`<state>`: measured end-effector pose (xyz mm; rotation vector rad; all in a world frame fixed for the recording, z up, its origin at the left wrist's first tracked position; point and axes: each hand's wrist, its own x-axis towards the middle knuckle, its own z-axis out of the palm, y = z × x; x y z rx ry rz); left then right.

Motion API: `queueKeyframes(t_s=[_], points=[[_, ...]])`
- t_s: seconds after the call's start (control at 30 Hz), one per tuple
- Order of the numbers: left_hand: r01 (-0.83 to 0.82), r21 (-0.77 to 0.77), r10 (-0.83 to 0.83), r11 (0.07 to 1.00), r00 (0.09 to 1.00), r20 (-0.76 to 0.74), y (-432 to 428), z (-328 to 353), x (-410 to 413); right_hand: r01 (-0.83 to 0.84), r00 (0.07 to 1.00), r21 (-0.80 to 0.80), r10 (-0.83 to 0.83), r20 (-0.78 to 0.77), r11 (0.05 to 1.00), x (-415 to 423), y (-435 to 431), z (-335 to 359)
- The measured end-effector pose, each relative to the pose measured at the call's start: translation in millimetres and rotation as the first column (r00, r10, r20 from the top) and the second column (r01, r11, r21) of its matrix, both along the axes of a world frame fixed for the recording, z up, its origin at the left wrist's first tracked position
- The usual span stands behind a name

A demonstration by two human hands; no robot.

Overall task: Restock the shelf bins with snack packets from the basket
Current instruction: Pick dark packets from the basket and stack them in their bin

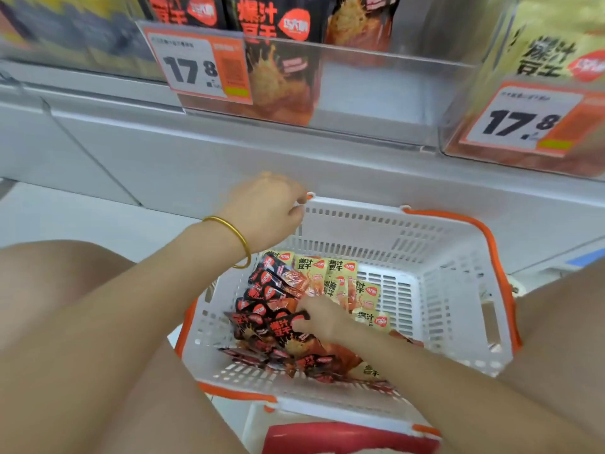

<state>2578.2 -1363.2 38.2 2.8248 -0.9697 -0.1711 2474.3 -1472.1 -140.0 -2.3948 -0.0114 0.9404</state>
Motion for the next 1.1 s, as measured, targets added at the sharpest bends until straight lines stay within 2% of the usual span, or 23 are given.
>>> queueKeyframes(t_s=[0.1, 0.17, 0.27, 0.33, 0.47, 0.6, 0.67, 0.73, 0.83, 0.87, 0.93, 0.97, 1.0, 1.03, 1.07, 1.1], points=[[0.012, 0.054, -0.011, 0.998, 1.000, -0.012, -5.7, -3.0, 5.3, -0.026, 0.998, -0.067, 0.029, 0.054, 0.997, 4.9, -3.0, 2.5], [0.036, 0.101, -0.030, 0.994, 0.998, -0.059, -8.2, -6.3, 8.7, 0.001, 0.998, -0.024, 0.000, 0.062, 1.000, 20.9, -14.3, 20.5], [0.079, 0.110, -0.053, 0.991, 0.974, -0.221, -16.1, -10.1, 11.5, 0.146, 0.989, 0.129, -0.149, 0.020, 0.981, 46.2, -43.2, 58.4], [0.112, 0.128, -0.072, 0.985, 0.957, -0.280, -22.2, -10.7, 12.1, 0.251, 0.967, 0.248, -0.255, -0.015, 0.936, 54.1, -60.9, 85.1], [0.128, 0.122, -0.075, 0.984, 0.927, -0.367, -28.4, -9.9, 14.9, 0.339, 0.935, 0.427, -0.352, -0.053, 0.838, 58.0, -82.6, 121.7], [0.110, 0.017, -0.098, 0.994, 0.936, -0.339, -30.6, -1.7, 16.1, 0.427, 0.886, 0.551, -0.454, -0.097, 0.717, 55.2, -90.6, 138.7], [0.055, -0.113, -0.090, 0.992, 0.938, -0.333, -31.7, 6.7, 15.6, 0.453, 0.870, 0.605, -0.473, -0.138, 0.655, 51.1, -91.3, 146.1], [-0.005, -0.273, -0.090, 0.962, 0.938, -0.335, -32.1, 17.5, 15.2, 0.443, 0.875, 0.618, -0.464, -0.138, 0.650, 45.7, -90.0, 157.6], [-0.024, -0.503, -0.101, 0.864, 0.970, -0.220, -31.8, 43.5, 19.7, 0.393, 0.869, 0.649, -0.495, -0.030, 0.652, 44.1, -89.0, 198.4], [-0.038, -0.618, -0.084, 0.785, 0.982, -0.167, -31.9, 55.8, 22.2, 0.357, 0.860, 0.674, -0.509, 0.034, 0.647, 46.9, -89.5, 219.5], [-0.068, -0.834, -0.003, 0.548, 0.996, -0.084, -33.0, 84.6, 29.0, 0.259, 0.814, 0.719, -0.547, 0.196, 0.644, 56.2, -90.3, 267.0], [-0.049, -0.894, 0.062, 0.444, 0.998, -0.023, -33.7, 99.7, 33.8, 0.219, 0.769, 0.734, -0.577, 0.275, 0.642, 63.6, -91.7, 290.2], [-0.011, -0.923, 0.136, 0.384, 0.990, 0.045, -34.7, 112.5, 39.3, 0.198, 0.707, 0.738, -0.615, 0.348, 0.645, 71.7, -92.2, 312.3], [0.040, -0.924, 0.197, 0.379, 0.973, 0.123, -35.4, 121.5, 45.6, 0.185, 0.637, 0.730, -0.646, 0.420, 0.658, 81.6, -92.9, 331.3], [0.086, -0.898, 0.242, 0.432, 0.948, 0.207, -35.7, 125.6, 53.7, 0.181, 0.562, 0.718, -0.669, 0.485, 0.672, 94.2, -93.5, 346.1], [0.112, -0.834, 0.274, 0.540, 0.914, 0.300, -35.7, 124.3, 62.3, 0.196, 0.489, 0.697, -0.685, 0.541, 0.690, 109.8, -95.3, 354.0]])
